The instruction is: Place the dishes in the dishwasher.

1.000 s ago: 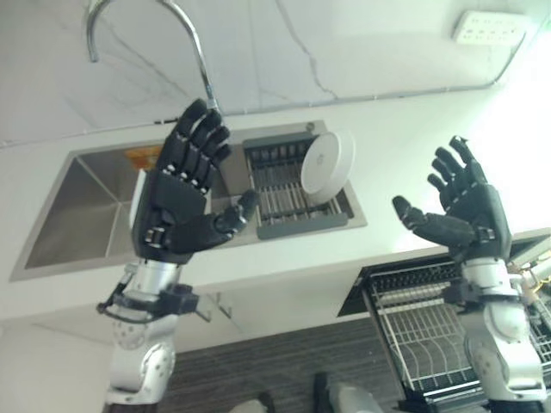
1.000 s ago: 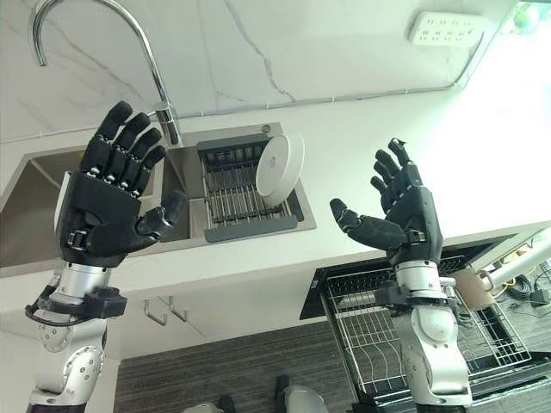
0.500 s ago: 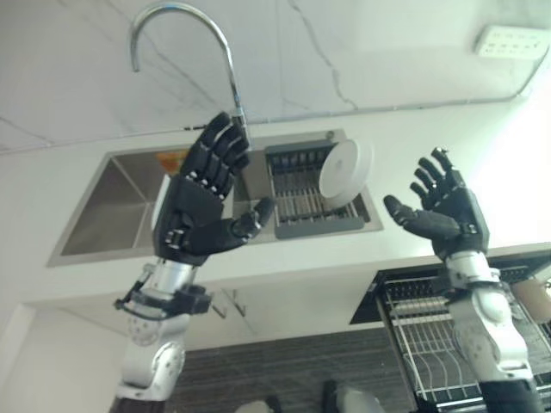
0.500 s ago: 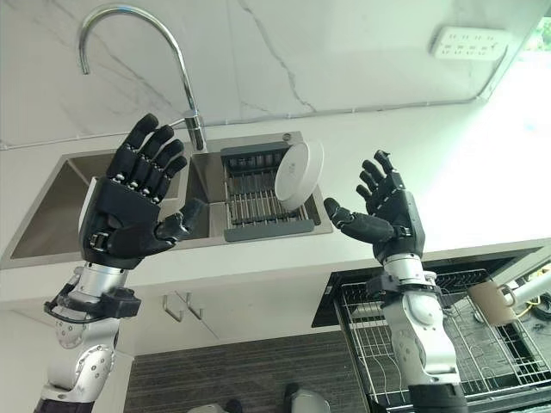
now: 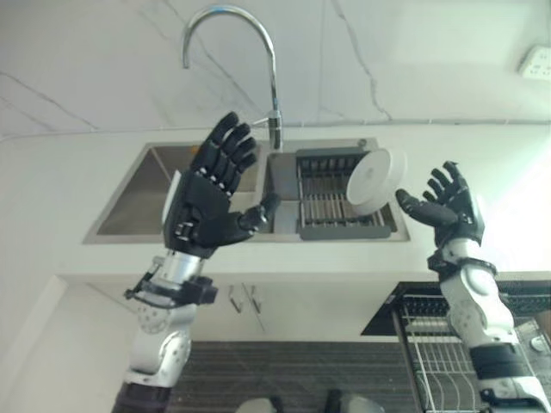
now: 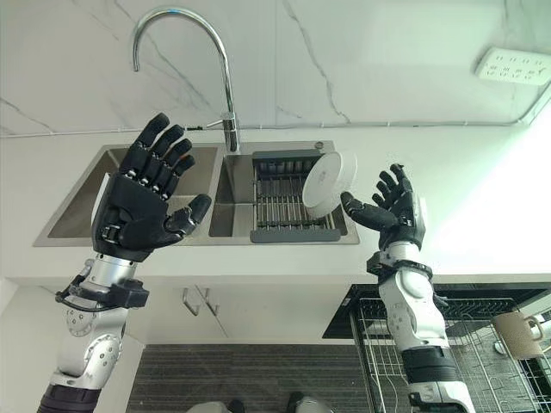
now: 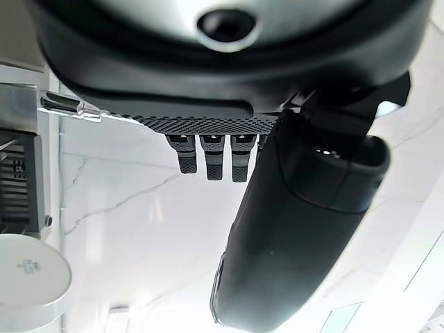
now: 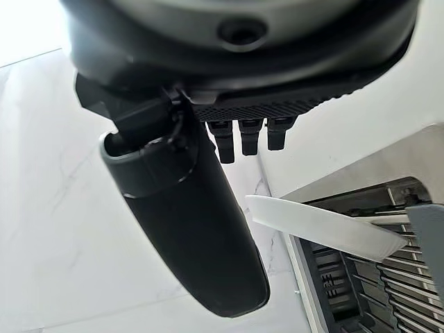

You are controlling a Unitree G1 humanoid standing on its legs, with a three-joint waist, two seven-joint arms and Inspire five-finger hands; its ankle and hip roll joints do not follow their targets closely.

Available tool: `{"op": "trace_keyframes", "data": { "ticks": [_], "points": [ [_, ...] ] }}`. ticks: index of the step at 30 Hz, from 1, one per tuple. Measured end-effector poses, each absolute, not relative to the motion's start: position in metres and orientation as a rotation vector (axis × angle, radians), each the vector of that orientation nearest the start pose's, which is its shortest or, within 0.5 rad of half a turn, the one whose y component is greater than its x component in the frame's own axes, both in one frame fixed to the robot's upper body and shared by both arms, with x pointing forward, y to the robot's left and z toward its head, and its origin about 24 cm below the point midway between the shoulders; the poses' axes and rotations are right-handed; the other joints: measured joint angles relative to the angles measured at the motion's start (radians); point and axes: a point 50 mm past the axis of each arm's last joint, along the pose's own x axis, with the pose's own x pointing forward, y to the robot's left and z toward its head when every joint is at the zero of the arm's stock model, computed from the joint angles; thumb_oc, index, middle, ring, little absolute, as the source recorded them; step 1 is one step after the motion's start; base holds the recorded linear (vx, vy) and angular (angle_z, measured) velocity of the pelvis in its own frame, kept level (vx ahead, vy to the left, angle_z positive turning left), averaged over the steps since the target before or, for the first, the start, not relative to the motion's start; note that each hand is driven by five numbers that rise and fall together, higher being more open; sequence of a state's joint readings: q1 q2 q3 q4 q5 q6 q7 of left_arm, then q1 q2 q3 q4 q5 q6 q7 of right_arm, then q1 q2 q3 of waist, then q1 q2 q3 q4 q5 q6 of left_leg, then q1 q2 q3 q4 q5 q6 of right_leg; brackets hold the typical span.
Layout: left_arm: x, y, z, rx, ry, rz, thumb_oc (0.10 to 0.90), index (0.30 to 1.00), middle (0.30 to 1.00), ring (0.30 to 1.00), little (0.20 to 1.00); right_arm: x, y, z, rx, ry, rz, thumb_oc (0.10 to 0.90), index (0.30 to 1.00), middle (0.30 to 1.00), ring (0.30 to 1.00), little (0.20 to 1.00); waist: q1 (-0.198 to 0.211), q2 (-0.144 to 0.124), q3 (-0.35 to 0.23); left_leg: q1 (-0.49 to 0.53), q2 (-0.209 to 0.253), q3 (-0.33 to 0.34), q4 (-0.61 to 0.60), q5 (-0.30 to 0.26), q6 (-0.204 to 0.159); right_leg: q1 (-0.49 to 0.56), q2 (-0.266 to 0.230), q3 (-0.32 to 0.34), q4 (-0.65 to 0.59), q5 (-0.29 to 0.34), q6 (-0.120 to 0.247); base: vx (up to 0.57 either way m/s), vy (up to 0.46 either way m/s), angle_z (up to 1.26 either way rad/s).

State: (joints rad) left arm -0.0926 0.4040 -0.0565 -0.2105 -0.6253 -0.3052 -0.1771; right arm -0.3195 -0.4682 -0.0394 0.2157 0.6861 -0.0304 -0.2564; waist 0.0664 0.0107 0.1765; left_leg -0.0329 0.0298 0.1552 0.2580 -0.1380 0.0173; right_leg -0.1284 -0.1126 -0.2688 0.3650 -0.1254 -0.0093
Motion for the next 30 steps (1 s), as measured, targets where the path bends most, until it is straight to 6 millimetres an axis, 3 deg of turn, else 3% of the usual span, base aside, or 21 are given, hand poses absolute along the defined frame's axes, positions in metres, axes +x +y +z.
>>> {"op": "trace_keyframes", "data": {
  "ticks": [14,25,30],
  "points": [
    [0.255,0.185,0.146,-0.201,-0.512,-0.341,0.8,0.9,0.9,0.9,0.9,0.325,-0.257,0.096,0.325,-0.012,-0.308,0.8,0.9,0.9,0.9,0.9,0.021,0.0,0.0,0.0,-0.005,-0.024,0.001,0.003,0.0,0.016,-0.006,-0.026,0.0,0.0,-0.004,0.0,0.014,0.06],
    [0.256,0.184,0.145,-0.208,-0.492,-0.333,0.8,0.9,0.9,0.9,0.9,0.326,-0.257,0.098,0.291,0.003,-0.277,0.8,0.9,0.9,0.9,0.9,0.03,0.0,0.0,0.0,-0.005,-0.033,0.001,0.005,0.0,0.022,-0.008,-0.036,-0.002,-0.001,-0.005,-0.01,0.003,0.02],
    [0.256,0.183,0.145,-0.208,-0.486,-0.333,0.8,0.9,0.9,0.9,0.9,0.336,-0.262,0.103,0.296,0.01,-0.3,0.8,0.9,0.9,0.9,0.9,0.04,0.0,0.0,0.003,-0.005,-0.041,0.001,0.006,-0.001,0.03,-0.008,-0.043,-0.006,-0.002,-0.005,-0.01,0.003,0.04]
  ]
}}
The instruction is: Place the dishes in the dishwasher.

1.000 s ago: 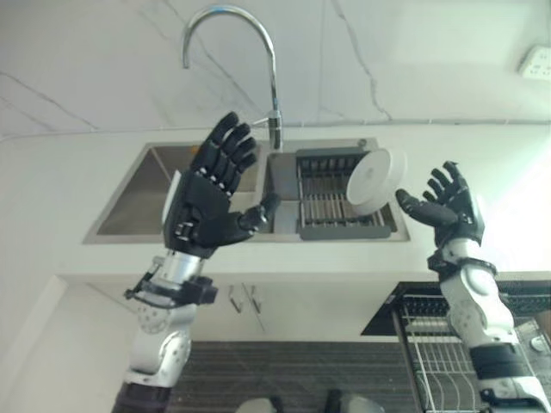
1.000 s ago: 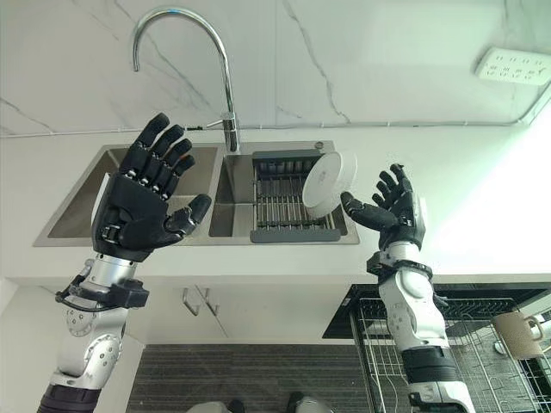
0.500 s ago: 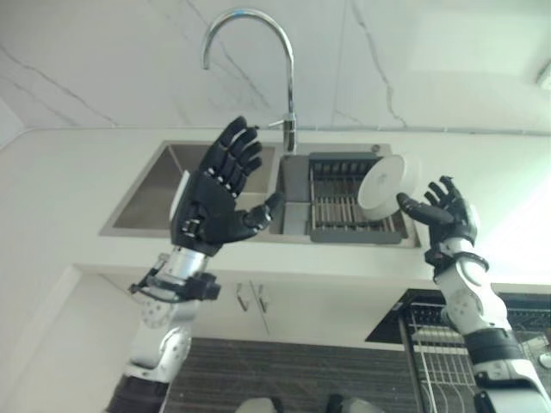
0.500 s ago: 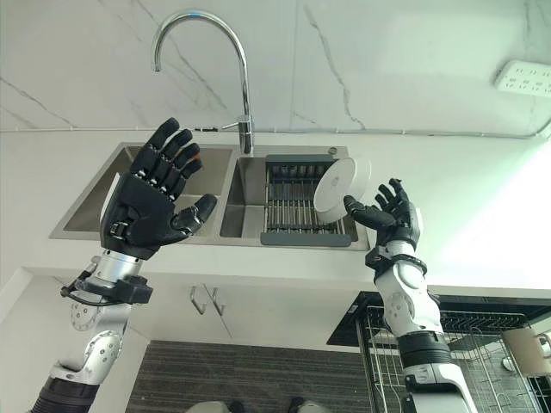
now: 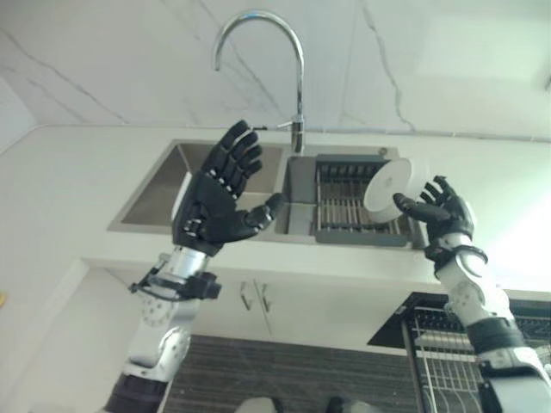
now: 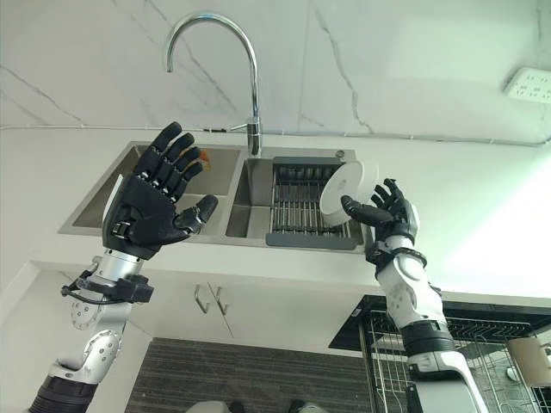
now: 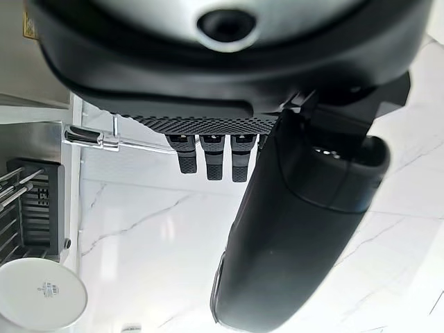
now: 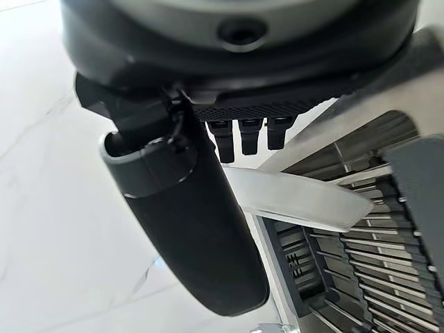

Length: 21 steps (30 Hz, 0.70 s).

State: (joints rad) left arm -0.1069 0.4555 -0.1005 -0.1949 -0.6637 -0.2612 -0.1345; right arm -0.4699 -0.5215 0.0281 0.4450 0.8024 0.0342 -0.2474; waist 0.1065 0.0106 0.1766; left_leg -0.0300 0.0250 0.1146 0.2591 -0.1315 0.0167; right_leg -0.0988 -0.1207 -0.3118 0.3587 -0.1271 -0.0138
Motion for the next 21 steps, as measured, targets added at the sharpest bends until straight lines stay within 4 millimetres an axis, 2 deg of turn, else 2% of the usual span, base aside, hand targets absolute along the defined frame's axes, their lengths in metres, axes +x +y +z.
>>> {"op": "trace_keyframes", "data": {
  "ticks": [5,7,10,21],
  "points": [
    [0.257,0.181,0.143,-0.21,-0.476,-0.333,0.8,0.9,0.9,0.9,0.9,0.34,-0.26,0.108,0.339,0.012,-0.282,0.8,0.9,0.9,0.9,0.9,0.009,0.0,0.0,-0.001,0.0,-0.003,0.0,0.0,0.0,0.002,0.0,-0.003,-0.002,-0.001,0.0,0.0,0.001,0.01],
    [0.257,0.183,0.143,-0.201,-0.473,-0.331,0.8,0.9,0.9,0.9,0.9,0.342,-0.267,0.102,0.355,0.049,-0.303,0.8,0.9,0.9,0.9,0.9,0.01,0.0,0.0,-0.002,-0.001,-0.008,-0.001,0.0,0.0,0.005,-0.001,-0.008,-0.004,-0.001,0.0,0.02,0.002,0.07],
    [0.26,0.19,0.137,-0.174,-0.434,-0.312,0.8,0.9,0.9,0.9,0.9,0.345,-0.276,0.107,0.351,0.057,-0.324,0.8,0.9,0.9,0.9,0.9,0.019,0.0,0.0,0.001,-0.001,-0.014,-0.001,0.0,-0.001,0.011,-0.002,-0.014,-0.005,-0.003,-0.001,0.03,0.0,0.05],
    [0.261,0.19,0.133,-0.208,-0.406,-0.308,0.8,0.9,0.9,0.9,0.9,0.346,-0.276,0.105,0.419,0.075,-0.321,0.8,0.9,0.9,0.9,0.9,0.028,0.0,0.0,0.0,-0.007,-0.025,-0.003,0.0,-0.001,0.016,-0.007,-0.026,-0.005,-0.007,-0.001,0.02,-0.001,0.03]
  ]
}}
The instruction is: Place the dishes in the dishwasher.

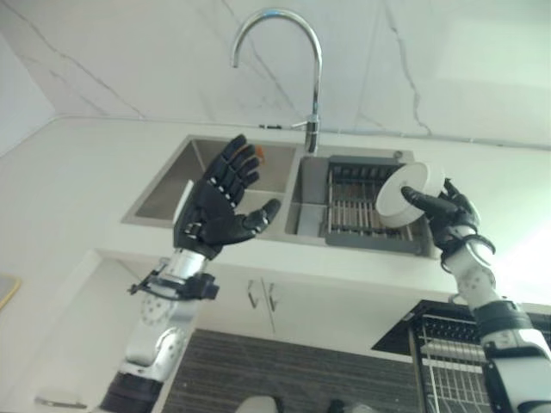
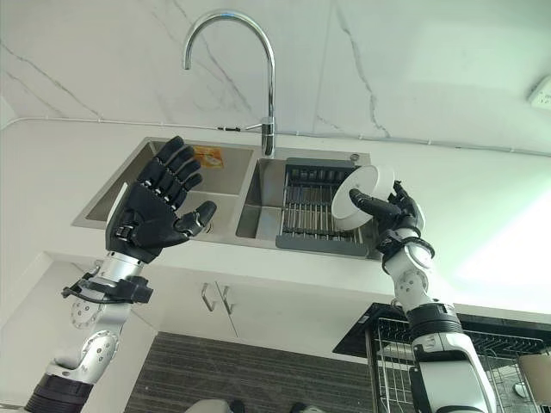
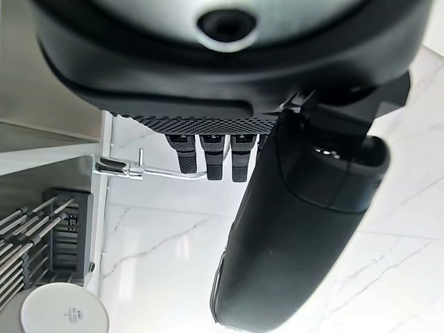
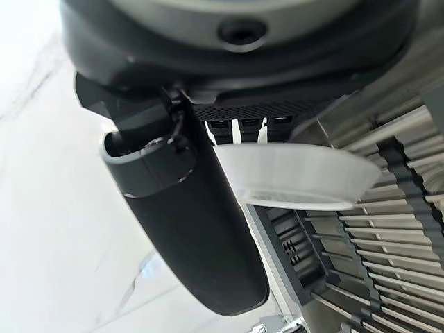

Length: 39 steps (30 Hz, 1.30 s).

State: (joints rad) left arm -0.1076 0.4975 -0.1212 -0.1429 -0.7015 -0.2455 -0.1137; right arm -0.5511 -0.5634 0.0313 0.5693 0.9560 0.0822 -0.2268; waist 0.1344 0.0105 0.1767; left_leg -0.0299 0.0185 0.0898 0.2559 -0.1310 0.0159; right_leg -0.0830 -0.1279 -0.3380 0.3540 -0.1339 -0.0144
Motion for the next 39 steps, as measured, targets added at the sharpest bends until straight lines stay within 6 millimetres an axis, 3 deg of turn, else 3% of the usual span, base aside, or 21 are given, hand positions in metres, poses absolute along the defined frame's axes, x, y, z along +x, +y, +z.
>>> {"op": "trace_keyframes", "data": {
  "ticks": [9,10,12,13,29,32,35,39],
  "points": [
    [0.262,0.191,0.131,-0.208,-0.399,-0.301,0.8,0.9,0.9,0.9,0.9,0.347,-0.277,0.102,0.459,0.101,-0.33,0.8,0.9,0.9,0.9,0.9,0.011,-0.002,0.001,-0.001,-0.003,-0.015,0.0,0.0,0.0,0.008,-0.005,-0.015,0.0,-0.006,0.003,0.03,-0.007,0.05],
    [0.262,0.192,0.131,-0.207,-0.395,-0.3,0.8,0.9,0.9,0.9,0.9,0.348,-0.277,0.103,0.463,0.1,-0.329,0.765,0.848,0.848,0.848,0.848,0.011,-0.002,0.001,-0.001,-0.004,-0.015,-0.001,0.0,0.0,0.008,-0.005,-0.016,0.0,-0.006,0.003,0.0,0.0,0.0],
    [0.263,0.192,0.13,-0.209,-0.388,-0.288,0.8,0.9,0.9,0.9,0.9,0.351,-0.279,0.103,0.488,0.111,-0.338,0.562,0.542,0.542,0.542,0.542,0.011,-0.004,0.001,-0.001,-0.004,-0.016,-0.001,0.0,0.0,0.009,-0.005,-0.018,0.0,-0.006,0.003,0.02,-0.003,0.02],
    [0.263,0.193,0.13,-0.21,-0.387,-0.282,0.8,0.9,0.9,0.9,0.9,0.351,-0.28,0.103,0.49,0.113,-0.341,0.4,0.3,0.3,0.3,0.3,0.011,-0.005,0.001,0.0,-0.004,-0.018,-0.001,0.0,0.0,0.011,-0.005,-0.02,-0.001,-0.006,0.003,0.04,-0.001,0.05],
    [0.263,0.199,0.131,-0.18,-0.377,-0.259,0.8,0.9,0.9,0.9,0.9,0.351,-0.3,0.112,0.437,0.073,-0.544,0.4,0.3,0.3,0.3,0.3,0.036,-0.01,0.002,-0.001,-0.017,-0.043,-0.007,0.006,0.004,0.02,-0.018,-0.037,-0.002,-0.01,0.006,-0.01,0.015,0.04],
    [0.263,0.199,0.131,-0.18,-0.379,-0.257,0.8,0.9,0.9,0.9,0.9,0.351,-0.299,0.124,0.399,-0.008,-0.554,0.4,0.3,0.3,0.3,0.3,0.033,-0.01,0.002,0.0,-0.02,-0.042,-0.01,0.006,0.004,0.02,-0.02,-0.036,-0.003,-0.01,0.006,-0.04,0.047,0.0],
    [0.262,0.199,0.132,-0.18,-0.386,-0.258,0.8,0.9,0.9,0.9,0.9,0.35,-0.286,0.144,0.354,-0.104,-0.485,0.4,0.3,0.3,0.3,0.3,0.026,-0.008,0.003,0.01,-0.02,-0.039,-0.015,0.006,0.005,0.017,-0.019,-0.031,-0.004,-0.01,0.007,-0.05,0.065,-0.05],
    [0.259,0.2,0.133,-0.182,-0.416,-0.252,0.8,0.9,0.9,0.9,0.9,0.335,-0.252,0.194,0.279,-0.366,-0.325,0.4,0.3,0.3,0.3,0.3,0.0,-0.008,0.004,0.013,-0.02,-0.009,-0.023,0.005,0.009,-0.006,-0.017,0.003,-0.001,-0.011,0.01,-0.03,0.124,-0.22]
  ]
}}
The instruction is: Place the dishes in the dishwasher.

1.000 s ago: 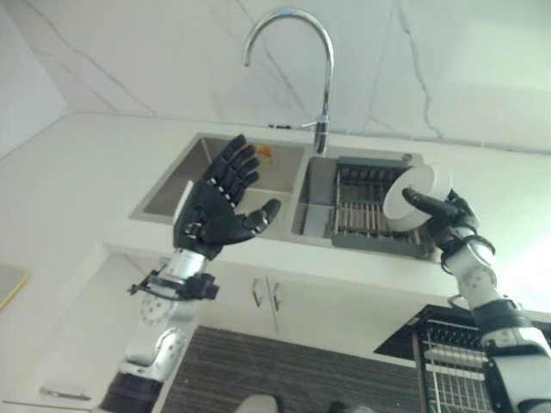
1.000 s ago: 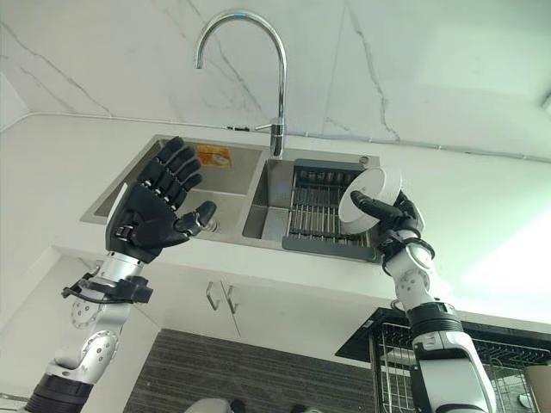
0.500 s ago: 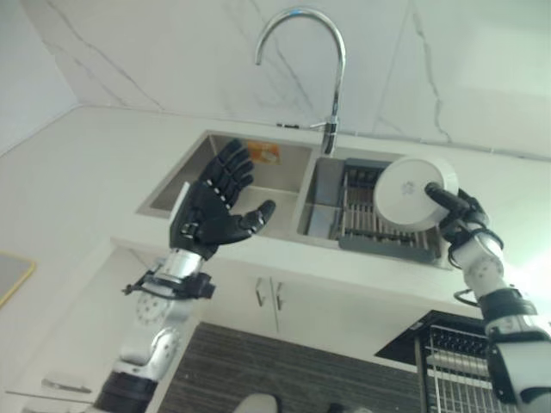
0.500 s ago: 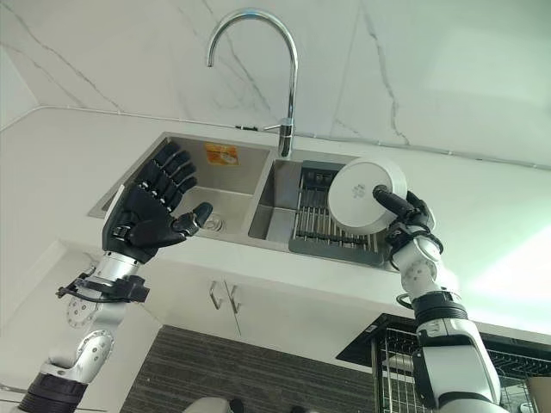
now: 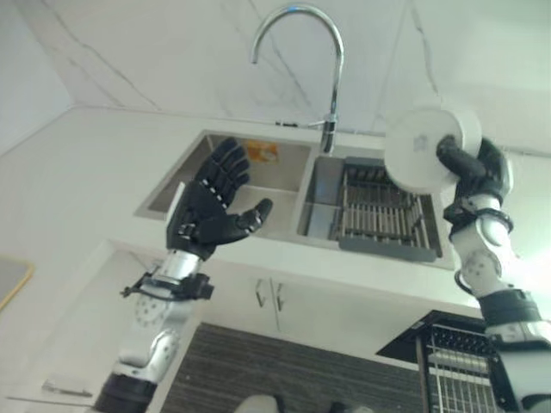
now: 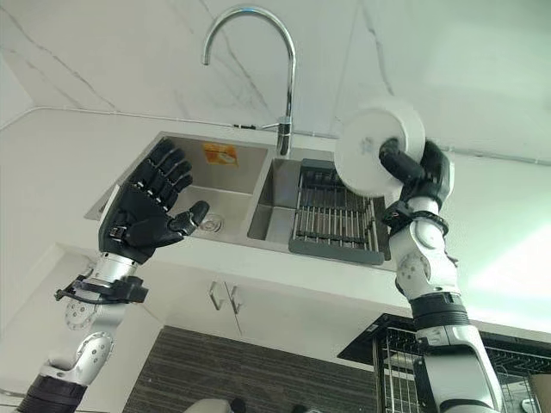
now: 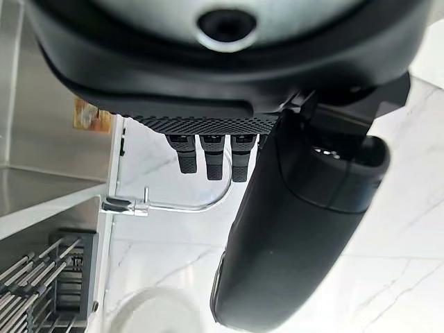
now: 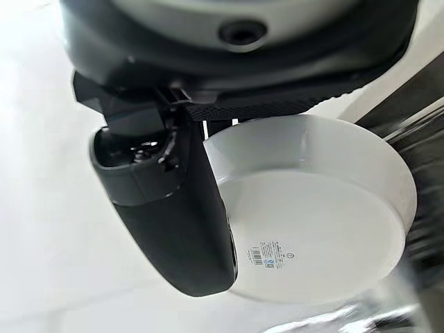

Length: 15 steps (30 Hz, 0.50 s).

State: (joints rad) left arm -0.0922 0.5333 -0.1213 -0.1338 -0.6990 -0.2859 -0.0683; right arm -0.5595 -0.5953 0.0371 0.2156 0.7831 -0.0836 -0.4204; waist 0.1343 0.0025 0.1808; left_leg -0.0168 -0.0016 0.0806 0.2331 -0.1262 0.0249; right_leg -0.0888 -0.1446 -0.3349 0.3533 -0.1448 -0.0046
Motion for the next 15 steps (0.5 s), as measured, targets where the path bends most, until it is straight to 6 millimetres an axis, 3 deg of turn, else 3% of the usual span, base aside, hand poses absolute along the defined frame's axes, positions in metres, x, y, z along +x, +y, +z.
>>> {"op": "trace_keyframes", "data": {
  "ticks": [3,6,9,11,12,13,14,15],
  "points": [
    [0.256,0.198,0.139,-0.167,-0.448,-0.262,0.8,0.9,0.9,0.9,0.9,0.309,-0.237,0.207,0.139,-0.502,-0.275,0.4,0.3,0.3,0.3,0.3,-0.047,-0.008,0.005,0.006,-0.002,0.028,-0.005,-0.004,0.007,-0.011,0.005,0.032,-0.005,0.009,0.009,-0.02,0.151,-0.29],
    [0.249,0.197,0.148,-0.159,-0.495,-0.275,0.8,0.9,0.9,0.9,0.9,0.292,-0.232,0.203,0.073,-0.533,-0.251,0.4,0.3,0.3,0.3,0.3,-0.082,-0.027,0.017,0.021,-0.001,0.074,-0.015,-0.009,0.013,-0.029,0.014,0.083,-0.007,0.018,0.019,-0.03,0.069,-0.45],
    [0.244,0.199,0.153,-0.123,-0.533,-0.286,0.8,0.9,0.9,0.9,0.9,0.274,-0.246,0.195,0.059,-0.529,-0.265,0.4,0.3,0.3,0.3,0.3,-0.111,-0.05,0.032,0.019,0.005,0.116,-0.015,-0.012,0.017,-0.056,0.029,0.133,-0.03,0.048,0.03,-0.13,-0.062,-0.61],
    [0.243,0.202,0.155,-0.112,-0.545,-0.28,0.8,0.9,0.9,0.9,0.9,0.269,-0.254,0.19,0.061,-0.52,-0.295,0.4,0.3,0.3,0.3,0.3,-0.138,-0.063,0.05,0.012,0.025,0.149,-0.013,-0.008,0.021,-0.063,0.034,0.139,-0.066,0.07,0.064,-0.29,-0.171,-0.71],
    [0.242,0.205,0.16,-0.081,-0.565,-0.274,0.8,0.9,0.9,0.9,0.9,0.267,-0.257,0.189,0.077,-0.527,-0.311,0.4,0.3,0.3,0.3,0.3,-0.131,-0.056,0.058,-0.013,0.061,0.196,-0.013,-0.003,0.029,-0.07,0.017,0.044,-0.073,0.065,0.097,-0.32,-0.121,-1.09],
    [0.242,0.21,0.163,-0.059,-0.582,-0.265,0.8,0.9,0.9,0.9,0.9,0.266,-0.259,0.187,0.093,-0.528,-0.305,0.4,0.3,0.3,0.3,0.3,-0.123,-0.061,0.072,-0.015,0.086,0.255,-0.011,-0.001,0.031,-0.087,-0.053,-0.048,0.027,0.048,0.122,-0.34,-0.109,-1.22],
    [0.243,0.212,0.161,-0.06,-0.576,-0.255,0.8,0.9,0.9,0.9,0.9,0.265,-0.26,0.185,0.119,-0.527,-0.295,0.4,0.3,0.3,0.3,0.3,-0.116,-0.057,0.075,-0.011,0.102,0.286,-0.011,-0.001,0.031,-0.064,-0.123,-0.095,0.089,0.031,0.147,-0.39,-0.208,-1.68],
    [0.244,0.212,0.163,-0.054,-0.58,-0.258,0.8,0.9,0.9,0.9,0.9,0.265,-0.256,0.185,0.205,-0.568,-0.288,0.4,0.3,0.3,0.3,0.3,-0.095,-0.042,0.084,-0.001,0.144,0.33,0.009,0.007,0.018,0.029,-0.214,-0.124,0.112,0.018,0.171,-0.29,-0.188,-1.43]
  ]
}}
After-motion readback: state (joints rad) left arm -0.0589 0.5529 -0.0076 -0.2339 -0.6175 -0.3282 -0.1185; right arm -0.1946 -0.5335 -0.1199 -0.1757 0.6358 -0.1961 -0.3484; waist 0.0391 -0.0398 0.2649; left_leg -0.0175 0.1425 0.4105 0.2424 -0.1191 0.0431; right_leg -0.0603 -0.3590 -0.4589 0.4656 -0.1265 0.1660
